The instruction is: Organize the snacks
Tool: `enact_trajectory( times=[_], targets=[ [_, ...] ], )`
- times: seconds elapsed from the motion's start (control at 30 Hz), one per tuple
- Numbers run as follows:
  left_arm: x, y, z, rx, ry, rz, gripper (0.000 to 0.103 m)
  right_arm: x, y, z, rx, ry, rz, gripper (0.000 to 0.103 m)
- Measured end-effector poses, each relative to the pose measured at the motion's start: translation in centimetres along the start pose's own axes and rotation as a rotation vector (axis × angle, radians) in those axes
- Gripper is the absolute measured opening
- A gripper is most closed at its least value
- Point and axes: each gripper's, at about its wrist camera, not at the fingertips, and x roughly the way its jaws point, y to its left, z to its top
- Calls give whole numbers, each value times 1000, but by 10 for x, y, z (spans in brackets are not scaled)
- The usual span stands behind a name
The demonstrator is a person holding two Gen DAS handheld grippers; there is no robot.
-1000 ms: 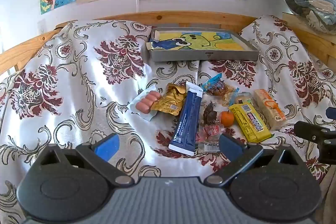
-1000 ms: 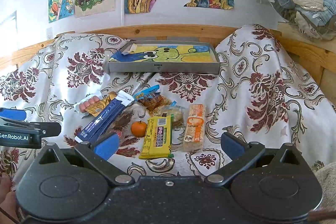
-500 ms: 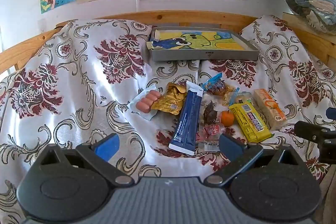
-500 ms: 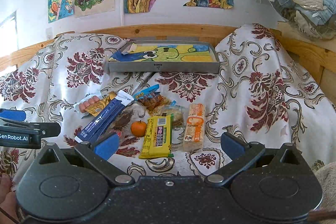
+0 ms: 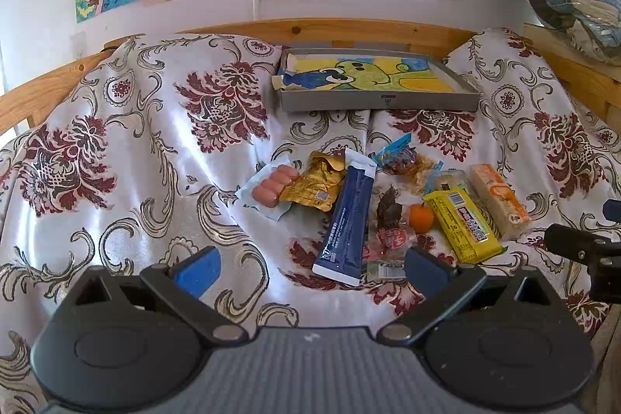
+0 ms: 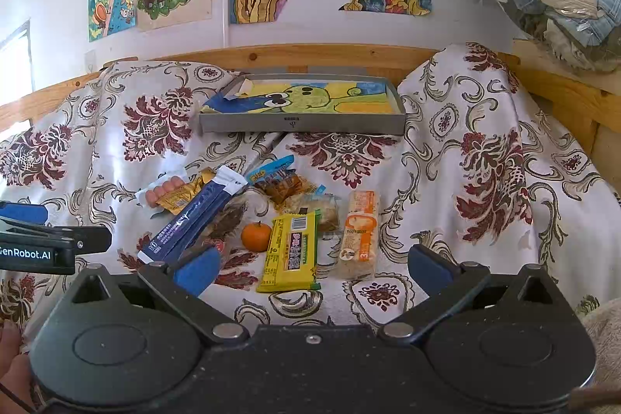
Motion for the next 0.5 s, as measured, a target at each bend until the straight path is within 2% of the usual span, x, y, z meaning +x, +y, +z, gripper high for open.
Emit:
enact_trajectory(
  times=[0.5],
  targets=[
    [6, 3, -6, 1, 19, 4, 103, 6, 0, -2, -5, 50, -9, 102]
  ],
)
